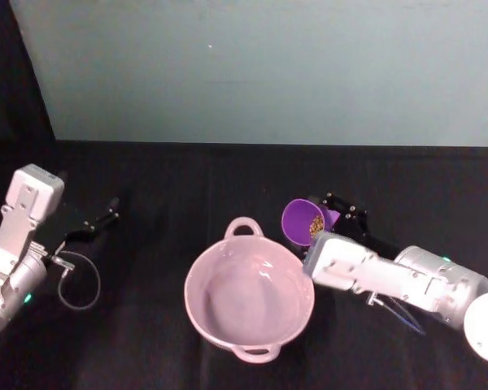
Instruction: Pick up the cup and pour the mung beans from the cup into the bowl.
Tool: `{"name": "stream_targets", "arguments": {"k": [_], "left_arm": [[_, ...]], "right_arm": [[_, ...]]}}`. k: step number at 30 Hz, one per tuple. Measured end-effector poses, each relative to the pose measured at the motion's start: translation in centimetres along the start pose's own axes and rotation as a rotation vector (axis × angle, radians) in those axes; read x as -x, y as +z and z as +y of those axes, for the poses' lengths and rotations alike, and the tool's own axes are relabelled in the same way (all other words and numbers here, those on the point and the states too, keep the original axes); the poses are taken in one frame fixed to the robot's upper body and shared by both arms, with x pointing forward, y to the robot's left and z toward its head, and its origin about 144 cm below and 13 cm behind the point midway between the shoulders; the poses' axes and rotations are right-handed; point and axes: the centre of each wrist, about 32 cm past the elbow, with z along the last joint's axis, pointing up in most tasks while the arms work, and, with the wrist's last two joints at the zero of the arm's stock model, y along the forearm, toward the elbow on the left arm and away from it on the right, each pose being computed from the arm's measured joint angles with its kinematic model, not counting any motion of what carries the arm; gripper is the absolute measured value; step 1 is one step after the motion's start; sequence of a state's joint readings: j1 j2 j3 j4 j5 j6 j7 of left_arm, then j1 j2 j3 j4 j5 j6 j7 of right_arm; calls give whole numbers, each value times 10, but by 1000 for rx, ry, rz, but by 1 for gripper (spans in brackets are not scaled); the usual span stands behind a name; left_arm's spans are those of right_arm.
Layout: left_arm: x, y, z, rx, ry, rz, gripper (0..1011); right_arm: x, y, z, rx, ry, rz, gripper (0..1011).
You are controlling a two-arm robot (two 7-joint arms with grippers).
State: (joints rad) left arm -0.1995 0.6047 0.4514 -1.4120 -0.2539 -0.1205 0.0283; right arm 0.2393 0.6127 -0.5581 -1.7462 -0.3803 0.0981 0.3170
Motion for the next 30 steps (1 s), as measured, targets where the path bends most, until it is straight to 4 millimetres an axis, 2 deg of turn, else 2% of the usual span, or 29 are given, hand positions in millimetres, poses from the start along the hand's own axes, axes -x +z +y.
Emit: {"name": "stream_targets", "arguments": {"k": [8, 30], "left_arm": [[0, 0, 0, 0, 0, 0, 1011], [0, 0, 0, 0, 0, 0, 1012]], "right_arm": [[8, 13, 5, 52, -4, -192, 726], [25, 27, 13, 123, -8, -572, 726]]}}
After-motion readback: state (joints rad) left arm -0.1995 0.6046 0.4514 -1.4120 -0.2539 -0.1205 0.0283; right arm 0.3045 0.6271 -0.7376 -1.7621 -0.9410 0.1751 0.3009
